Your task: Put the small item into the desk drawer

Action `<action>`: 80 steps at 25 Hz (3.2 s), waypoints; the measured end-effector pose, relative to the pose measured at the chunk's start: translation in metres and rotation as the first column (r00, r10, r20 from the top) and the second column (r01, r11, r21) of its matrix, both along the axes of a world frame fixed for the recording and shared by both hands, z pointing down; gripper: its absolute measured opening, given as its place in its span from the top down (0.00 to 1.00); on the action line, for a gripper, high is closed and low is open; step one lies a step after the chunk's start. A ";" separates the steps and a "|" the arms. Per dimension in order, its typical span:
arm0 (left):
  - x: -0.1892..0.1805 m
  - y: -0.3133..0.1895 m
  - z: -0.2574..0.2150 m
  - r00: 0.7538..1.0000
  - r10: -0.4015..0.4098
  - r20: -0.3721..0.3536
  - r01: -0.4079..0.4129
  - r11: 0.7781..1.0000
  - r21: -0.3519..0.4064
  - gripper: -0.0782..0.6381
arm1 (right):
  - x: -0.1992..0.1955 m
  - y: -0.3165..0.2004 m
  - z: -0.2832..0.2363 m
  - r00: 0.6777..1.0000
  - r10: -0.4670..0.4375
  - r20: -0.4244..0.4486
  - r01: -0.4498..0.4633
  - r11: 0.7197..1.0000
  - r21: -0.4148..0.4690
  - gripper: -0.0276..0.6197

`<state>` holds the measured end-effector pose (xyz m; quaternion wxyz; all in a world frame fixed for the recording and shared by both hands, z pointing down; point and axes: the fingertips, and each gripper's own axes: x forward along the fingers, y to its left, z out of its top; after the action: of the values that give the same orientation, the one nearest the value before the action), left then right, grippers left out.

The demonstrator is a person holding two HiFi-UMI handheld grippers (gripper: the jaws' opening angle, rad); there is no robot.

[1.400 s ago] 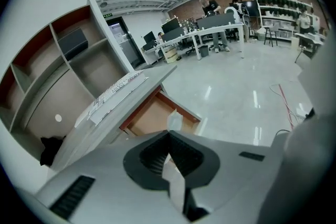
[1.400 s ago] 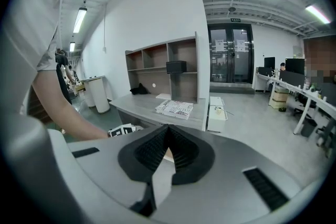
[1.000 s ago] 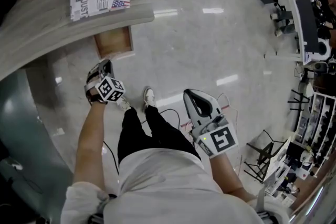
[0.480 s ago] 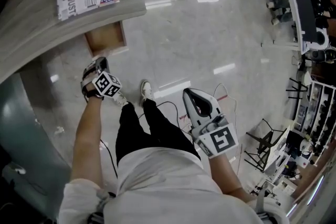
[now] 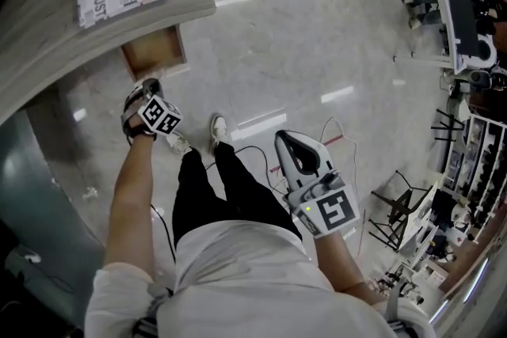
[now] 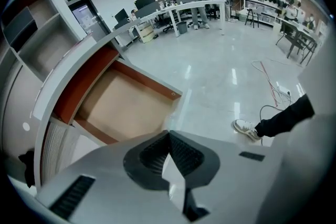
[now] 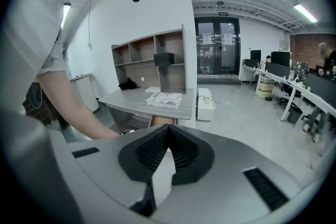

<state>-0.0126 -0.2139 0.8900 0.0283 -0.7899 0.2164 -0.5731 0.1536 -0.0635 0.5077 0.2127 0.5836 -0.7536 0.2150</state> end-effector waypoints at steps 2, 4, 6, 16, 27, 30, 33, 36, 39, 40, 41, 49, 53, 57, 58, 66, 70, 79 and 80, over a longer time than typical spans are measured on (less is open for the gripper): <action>0.003 -0.002 0.001 1.000 0.002 -0.002 -0.002 1.000 -0.005 0.87 | 0.003 0.003 0.001 1.000 0.008 -0.005 -0.008 1.000 -0.004 0.92; 0.006 -0.003 0.001 1.000 0.008 0.002 -0.008 1.000 -0.009 0.87 | 0.007 0.007 0.004 1.000 0.018 -0.008 -0.018 1.000 -0.010 0.92; 0.008 -0.003 0.005 1.000 0.011 0.009 -0.011 1.000 -0.015 0.87 | 0.009 0.010 0.006 1.000 0.027 -0.006 -0.028 0.999 -0.019 0.92; 0.012 -0.007 0.015 1.000 -0.013 0.008 0.014 0.999 -0.045 0.87 | 0.013 0.017 0.015 0.999 0.052 0.004 -0.052 0.998 -0.044 0.92; 0.016 -0.012 0.021 0.995 -0.094 -0.044 0.089 0.989 -0.120 0.87 | 0.008 0.018 0.024 0.998 0.053 0.018 -0.051 0.997 -0.057 0.92; 0.018 -0.010 0.021 0.987 -0.147 -0.060 0.136 0.979 -0.154 0.87 | 0.008 0.021 0.023 0.998 0.052 0.019 -0.051 0.997 -0.056 0.92; 0.021 -0.009 0.020 0.983 -0.169 -0.072 0.155 0.973 -0.169 0.86 | 0.007 0.022 0.022 0.999 0.050 0.020 -0.049 0.998 -0.047 0.92; 0.023 -0.010 0.016 0.979 -0.182 -0.096 0.163 0.970 -0.179 0.86 | 0.007 0.023 0.021 0.999 0.044 0.020 -0.043 0.998 -0.044 0.92; 0.027 -0.010 0.010 0.973 -0.190 -0.129 0.164 0.969 -0.187 0.83 | 0.006 0.023 0.020 0.999 0.036 0.024 -0.035 0.999 -0.036 0.92; 0.028 -0.009 0.009 0.971 -0.195 -0.138 0.166 0.966 -0.196 0.78 | 0.005 0.022 0.019 0.999 0.031 0.024 -0.030 0.999 -0.031 0.92; 0.028 -0.008 0.007 0.969 -0.201 -0.145 0.169 0.964 -0.207 0.73 | 0.004 0.020 0.018 0.999 0.024 0.024 -0.024 0.999 -0.026 0.92; 0.007 0.007 -0.023 0.956 -0.235 -0.176 0.201 0.961 -0.189 0.67 | -0.024 0.012 0.005 0.997 -0.058 0.055 0.056 0.998 0.038 0.92; -0.014 0.010 -0.054 0.928 -0.296 -0.226 0.263 0.950 -0.167 0.67 | -0.041 -0.001 -0.005 0.990 -0.119 0.070 0.112 0.990 0.090 0.92; -0.043 0.008 -0.095 0.881 -0.380 -0.281 0.364 0.925 -0.108 0.70 | -0.056 -0.013 -0.025 0.981 -0.176 0.075 0.165 0.977 0.135 0.92; -0.049 0.009 -0.105 0.867 -0.400 -0.297 0.389 0.916 -0.100 0.76 | -0.059 -0.015 -0.031 0.979 -0.189 0.075 0.177 0.974 0.145 0.92; -0.092 0.008 -0.176 0.748 -0.533 -0.396 0.537 0.836 -0.111 0.87 | -0.078 -0.045 -0.077 0.948 -0.305 0.094 0.274 0.928 0.252 0.92; -0.110 0.017 -0.218 0.686 -0.587 -0.430 0.602 0.789 -0.118 0.87 | -0.080 -0.050 -0.102 0.937 -0.334 0.101 0.292 0.908 0.299 0.92; -0.146 0.017 -0.311 0.572 -0.609 -0.550 0.661 0.739 -0.130 0.87 | -0.079 -0.069 -0.143 0.928 -0.367 0.070 0.312 0.864 0.395 0.92; -0.149 0.017 -0.320 0.557 -0.606 -0.568 0.667 0.734 -0.128 0.87 | -0.079 -0.072 -0.147 0.928 -0.368 0.067 0.311 0.859 0.407 0.92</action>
<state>-0.1618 -0.1974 0.5703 -0.2072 -0.7890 0.5138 -0.2657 0.0750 -0.1352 0.3606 0.0728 0.4550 -0.8854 0.0613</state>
